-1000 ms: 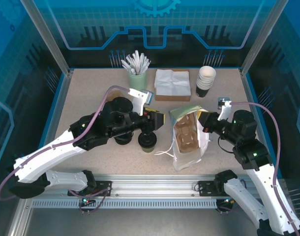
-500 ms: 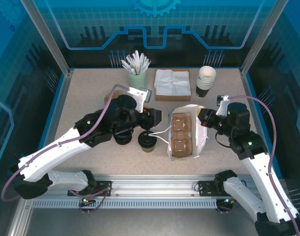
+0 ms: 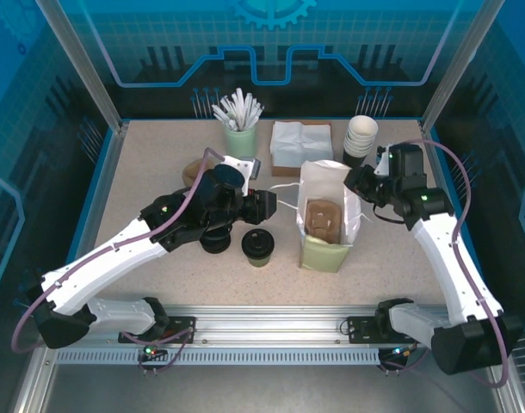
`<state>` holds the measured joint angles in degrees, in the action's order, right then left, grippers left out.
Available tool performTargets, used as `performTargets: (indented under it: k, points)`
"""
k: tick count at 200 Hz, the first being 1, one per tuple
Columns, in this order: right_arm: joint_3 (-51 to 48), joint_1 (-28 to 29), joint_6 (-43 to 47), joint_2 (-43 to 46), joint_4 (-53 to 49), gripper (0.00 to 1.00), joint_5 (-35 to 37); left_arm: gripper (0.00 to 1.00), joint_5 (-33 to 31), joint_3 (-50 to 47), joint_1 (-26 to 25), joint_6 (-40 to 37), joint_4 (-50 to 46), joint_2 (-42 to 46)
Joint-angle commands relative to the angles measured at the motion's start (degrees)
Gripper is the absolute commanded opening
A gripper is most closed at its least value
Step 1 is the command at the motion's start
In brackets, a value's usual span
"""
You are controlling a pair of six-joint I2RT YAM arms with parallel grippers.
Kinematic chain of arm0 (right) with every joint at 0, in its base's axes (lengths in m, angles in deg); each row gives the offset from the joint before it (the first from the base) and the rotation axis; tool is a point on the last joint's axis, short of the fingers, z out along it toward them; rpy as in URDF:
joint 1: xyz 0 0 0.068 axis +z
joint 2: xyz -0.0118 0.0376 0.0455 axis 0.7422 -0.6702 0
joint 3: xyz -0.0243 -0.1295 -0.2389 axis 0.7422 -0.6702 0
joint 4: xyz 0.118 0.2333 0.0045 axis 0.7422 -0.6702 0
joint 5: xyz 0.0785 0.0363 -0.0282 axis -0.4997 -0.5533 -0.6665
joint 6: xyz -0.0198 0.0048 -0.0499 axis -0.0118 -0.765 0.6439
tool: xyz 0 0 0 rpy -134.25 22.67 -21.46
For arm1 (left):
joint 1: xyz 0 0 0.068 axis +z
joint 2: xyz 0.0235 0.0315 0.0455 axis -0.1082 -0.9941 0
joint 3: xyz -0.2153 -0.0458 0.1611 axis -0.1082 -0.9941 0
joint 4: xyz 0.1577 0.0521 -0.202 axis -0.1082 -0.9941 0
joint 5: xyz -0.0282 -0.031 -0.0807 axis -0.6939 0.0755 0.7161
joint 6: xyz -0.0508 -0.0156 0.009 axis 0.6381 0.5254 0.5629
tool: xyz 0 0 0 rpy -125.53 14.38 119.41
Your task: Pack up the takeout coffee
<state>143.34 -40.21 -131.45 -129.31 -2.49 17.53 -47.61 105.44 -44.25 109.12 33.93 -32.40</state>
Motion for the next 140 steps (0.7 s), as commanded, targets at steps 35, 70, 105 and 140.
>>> performTargets:
  k: [35,70,105,140]
  points:
    - [10.89,-1.00,15.79,-4.47,-10.53,0.48,0.39,0.50,-1.71,-0.67,0.97,-1.08,-4.32,1.81]
    - [12.88,-1.29,24.41,-4.22,-8.32,0.55,1.08,0.53,-2.42,-3.65,1.13,-3.98,-4.05,4.98]
    - [15.73,-3.32,27.40,-4.75,-7.97,0.56,-2.26,0.57,-4.09,-7.57,1.24,-5.96,-4.42,8.12]
    - [16.68,-5.31,29.04,-3.77,-8.14,0.56,-4.94,0.67,-4.02,-12.57,1.19,-4.56,-4.09,9.99]
